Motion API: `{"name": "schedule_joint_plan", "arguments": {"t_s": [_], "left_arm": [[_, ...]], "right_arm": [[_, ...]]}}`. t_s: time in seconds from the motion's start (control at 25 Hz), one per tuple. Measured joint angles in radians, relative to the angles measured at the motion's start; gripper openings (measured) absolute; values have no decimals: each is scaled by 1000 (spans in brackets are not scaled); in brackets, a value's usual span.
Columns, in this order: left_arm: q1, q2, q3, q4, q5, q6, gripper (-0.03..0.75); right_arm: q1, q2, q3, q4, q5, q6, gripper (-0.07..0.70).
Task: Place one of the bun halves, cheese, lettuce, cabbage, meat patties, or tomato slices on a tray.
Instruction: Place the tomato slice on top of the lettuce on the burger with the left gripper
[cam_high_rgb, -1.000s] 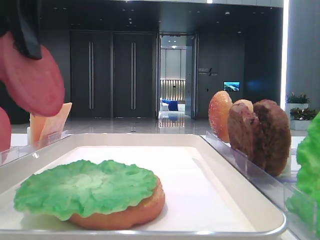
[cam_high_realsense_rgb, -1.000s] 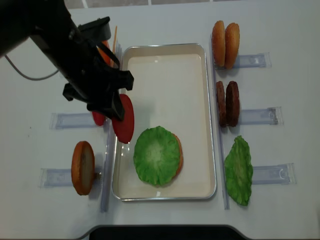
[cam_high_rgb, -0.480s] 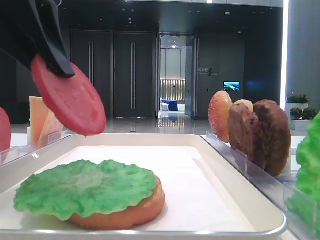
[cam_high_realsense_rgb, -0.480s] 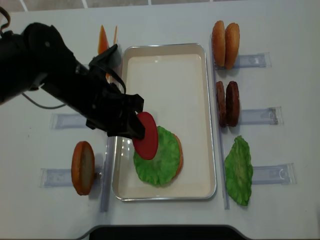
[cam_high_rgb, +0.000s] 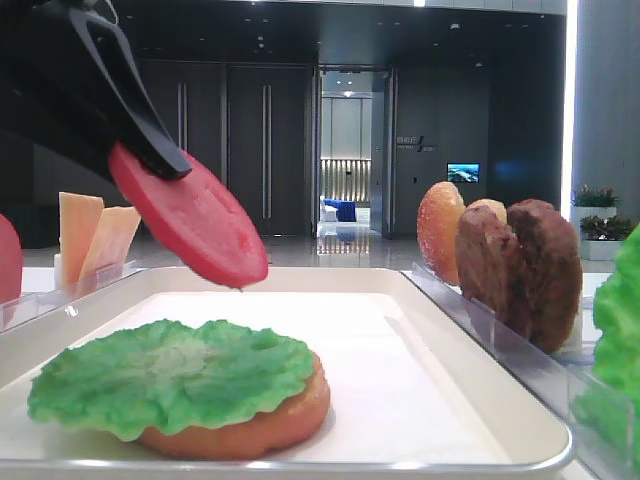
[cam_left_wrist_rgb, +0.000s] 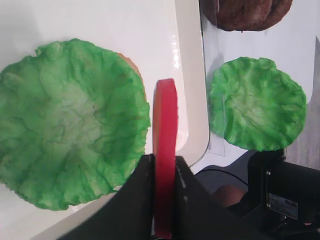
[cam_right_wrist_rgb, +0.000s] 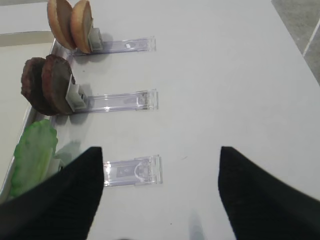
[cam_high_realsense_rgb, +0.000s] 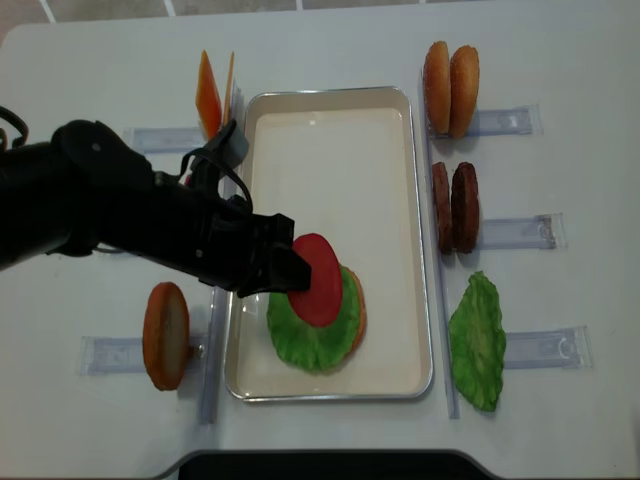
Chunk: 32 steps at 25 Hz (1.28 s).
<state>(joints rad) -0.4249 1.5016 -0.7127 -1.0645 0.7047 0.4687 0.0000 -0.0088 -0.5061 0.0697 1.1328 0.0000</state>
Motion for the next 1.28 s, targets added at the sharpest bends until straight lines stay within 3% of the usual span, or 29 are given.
{"name": "schedule_joint_plan", "arguments": {"t_s": [0.4, 0.6, 1.28], "left_arm": [[41, 6, 6, -21, 18, 11, 48], [41, 60, 6, -54, 59, 58, 48], [41, 100, 6, -66, 64, 85, 48]], "right_arm": [[0, 0, 0, 0, 0, 0, 466], [0, 0, 0, 0, 0, 0, 466], [0, 0, 0, 1, 0, 0, 466]]}}
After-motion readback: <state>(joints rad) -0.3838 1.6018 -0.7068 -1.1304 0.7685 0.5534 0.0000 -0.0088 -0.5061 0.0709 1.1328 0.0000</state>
